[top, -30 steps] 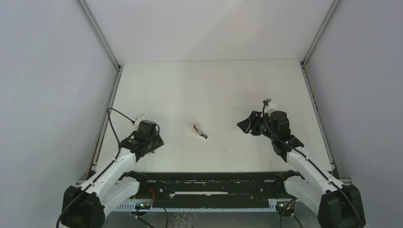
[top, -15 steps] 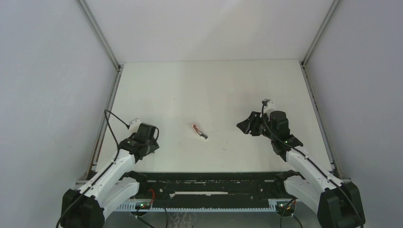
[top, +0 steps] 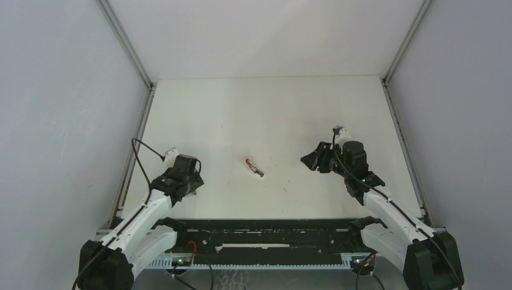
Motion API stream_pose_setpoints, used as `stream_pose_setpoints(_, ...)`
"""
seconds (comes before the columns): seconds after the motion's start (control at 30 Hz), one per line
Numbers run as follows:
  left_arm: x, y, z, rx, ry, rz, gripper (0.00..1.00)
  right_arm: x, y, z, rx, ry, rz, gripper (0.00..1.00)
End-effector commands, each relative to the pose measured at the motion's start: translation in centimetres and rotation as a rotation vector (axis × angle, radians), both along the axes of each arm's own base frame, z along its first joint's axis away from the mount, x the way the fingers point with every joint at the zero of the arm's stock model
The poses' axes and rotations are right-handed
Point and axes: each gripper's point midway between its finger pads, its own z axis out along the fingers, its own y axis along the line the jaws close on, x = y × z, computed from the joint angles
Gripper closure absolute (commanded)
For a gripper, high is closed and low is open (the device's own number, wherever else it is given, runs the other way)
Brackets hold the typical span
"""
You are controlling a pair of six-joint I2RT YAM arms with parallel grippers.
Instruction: Load the staples into the stapler
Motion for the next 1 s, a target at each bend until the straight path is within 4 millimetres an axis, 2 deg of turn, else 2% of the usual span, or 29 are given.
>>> stream_pose_setpoints(0.0, 0.7, -0.7, -0.5, -0.020, -0.019, -0.052, 0.34, 0.6, 0.2, 1.2, 0.029, -0.046, 0.000, 0.51)
stream_pose_setpoints(0.4, 1.0, -1.7, -1.3, -0.047, -0.002, -0.100, 0.38, 0.7, 0.3, 1.1, 0.034, -0.038, 0.000, 0.53)
stream_pose_setpoints(0.77, 2.0, -4.2, -1.9, -0.128, -0.010, -0.186, 0.42, 0.6, 0.4, 1.0, 0.038, -0.034, 0.004, 0.57)
stream_pose_setpoints(0.97, 2.8, -7.1, -1.8, -0.176, -0.032, -0.252, 0.43, 0.6, 0.4, 1.0, 0.038, -0.034, 0.005, 0.60)
